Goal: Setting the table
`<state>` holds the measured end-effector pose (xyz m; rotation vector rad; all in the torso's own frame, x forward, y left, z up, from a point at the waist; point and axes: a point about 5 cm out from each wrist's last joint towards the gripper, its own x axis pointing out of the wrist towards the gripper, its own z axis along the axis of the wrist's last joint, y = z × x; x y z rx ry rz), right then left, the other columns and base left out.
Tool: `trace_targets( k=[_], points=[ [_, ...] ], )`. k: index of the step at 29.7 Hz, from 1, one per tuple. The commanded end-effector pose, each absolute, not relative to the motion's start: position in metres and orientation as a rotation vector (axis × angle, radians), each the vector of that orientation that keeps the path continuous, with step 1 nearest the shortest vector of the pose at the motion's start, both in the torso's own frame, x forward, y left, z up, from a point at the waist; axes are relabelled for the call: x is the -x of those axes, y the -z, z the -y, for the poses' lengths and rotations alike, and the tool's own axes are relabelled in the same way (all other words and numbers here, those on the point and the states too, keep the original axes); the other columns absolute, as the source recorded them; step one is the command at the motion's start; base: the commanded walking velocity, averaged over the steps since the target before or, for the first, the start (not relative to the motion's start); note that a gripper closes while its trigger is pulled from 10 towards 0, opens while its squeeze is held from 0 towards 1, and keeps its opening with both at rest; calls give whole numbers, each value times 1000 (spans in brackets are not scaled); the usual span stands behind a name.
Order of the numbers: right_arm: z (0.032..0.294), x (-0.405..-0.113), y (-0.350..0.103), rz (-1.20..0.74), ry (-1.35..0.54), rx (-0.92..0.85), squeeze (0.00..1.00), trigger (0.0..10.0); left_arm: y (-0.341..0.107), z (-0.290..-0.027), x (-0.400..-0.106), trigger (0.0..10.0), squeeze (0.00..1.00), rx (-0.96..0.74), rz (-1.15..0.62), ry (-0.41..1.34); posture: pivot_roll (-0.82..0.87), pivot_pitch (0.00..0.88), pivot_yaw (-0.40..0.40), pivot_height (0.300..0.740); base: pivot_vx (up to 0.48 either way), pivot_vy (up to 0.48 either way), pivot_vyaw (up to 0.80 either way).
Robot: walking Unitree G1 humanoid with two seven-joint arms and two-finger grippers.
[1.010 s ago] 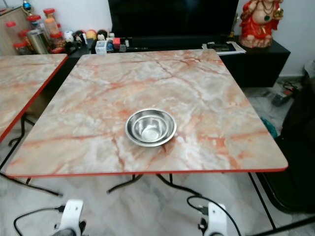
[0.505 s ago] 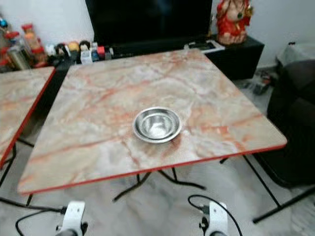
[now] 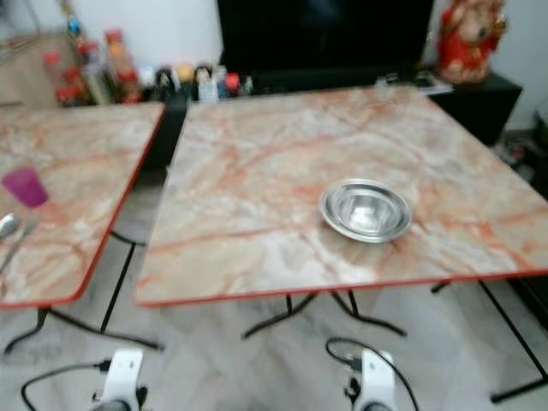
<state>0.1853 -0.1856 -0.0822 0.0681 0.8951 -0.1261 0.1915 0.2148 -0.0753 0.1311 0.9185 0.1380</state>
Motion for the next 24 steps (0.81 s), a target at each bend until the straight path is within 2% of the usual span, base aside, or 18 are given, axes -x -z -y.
trace_targets(
  k=[1, 24],
  points=[
    [195, -184, 82, -897, 151, -60, 0, 10000, 75, -212, -194, 10000, 0, -113, -917, -145, -5, 0, 53, 740, 0, 428, 0],
    [191, -184, 82, -902, 141, -60, 0, 10000, 75, -213, -193, 10000, 0, -111, -919, -152, 3, 0, 56, 740, 0, 452, 0]
  ],
)
